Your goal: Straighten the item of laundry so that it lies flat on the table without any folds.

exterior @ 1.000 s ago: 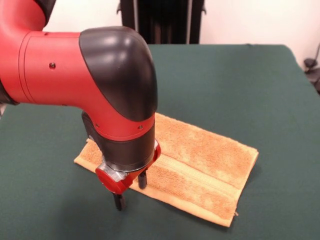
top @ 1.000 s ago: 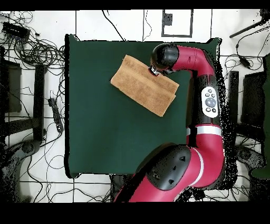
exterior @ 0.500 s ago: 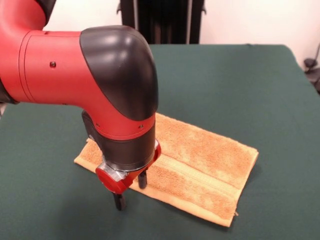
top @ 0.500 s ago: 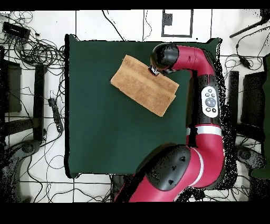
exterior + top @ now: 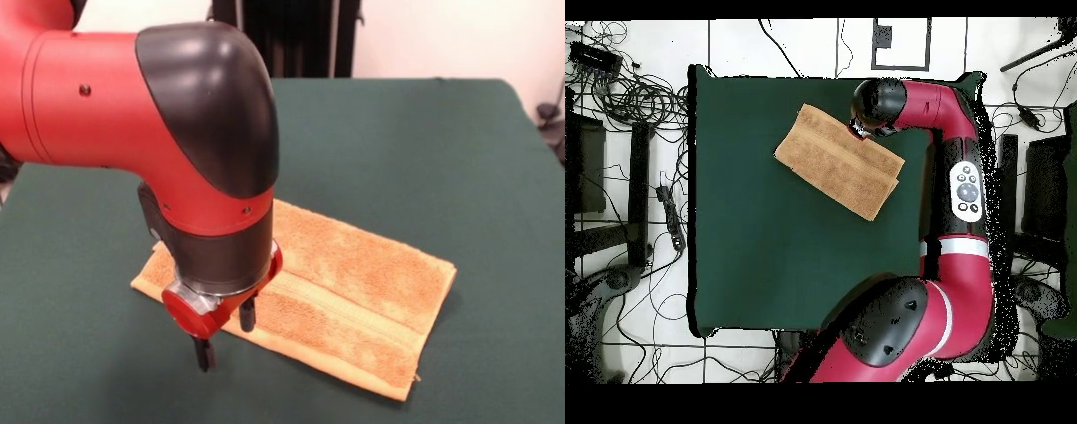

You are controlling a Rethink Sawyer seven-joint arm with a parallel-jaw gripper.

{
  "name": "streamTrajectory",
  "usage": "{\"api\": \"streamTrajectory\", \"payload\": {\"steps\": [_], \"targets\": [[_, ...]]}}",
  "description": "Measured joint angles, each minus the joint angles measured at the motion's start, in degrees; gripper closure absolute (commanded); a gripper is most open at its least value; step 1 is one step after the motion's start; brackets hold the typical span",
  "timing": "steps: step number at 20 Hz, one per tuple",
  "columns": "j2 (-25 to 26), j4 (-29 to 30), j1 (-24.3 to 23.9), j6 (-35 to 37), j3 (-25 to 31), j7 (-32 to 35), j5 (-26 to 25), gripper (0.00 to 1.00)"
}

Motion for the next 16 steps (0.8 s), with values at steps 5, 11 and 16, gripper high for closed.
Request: {"api": "streamTrajectory", "payload": {"steps": [5, 11, 16], "targets": [[-1.4, 0.0, 0.0, 0.0, 0.0, 0.0, 0.0, 0.0], [-2.7, 0.0, 0.0, 0.0, 0.0, 0.0, 0.0, 0.0], [-3.6, 0.7, 0.0, 0.0, -0.1, 0.0, 0.0, 0.0]]}}
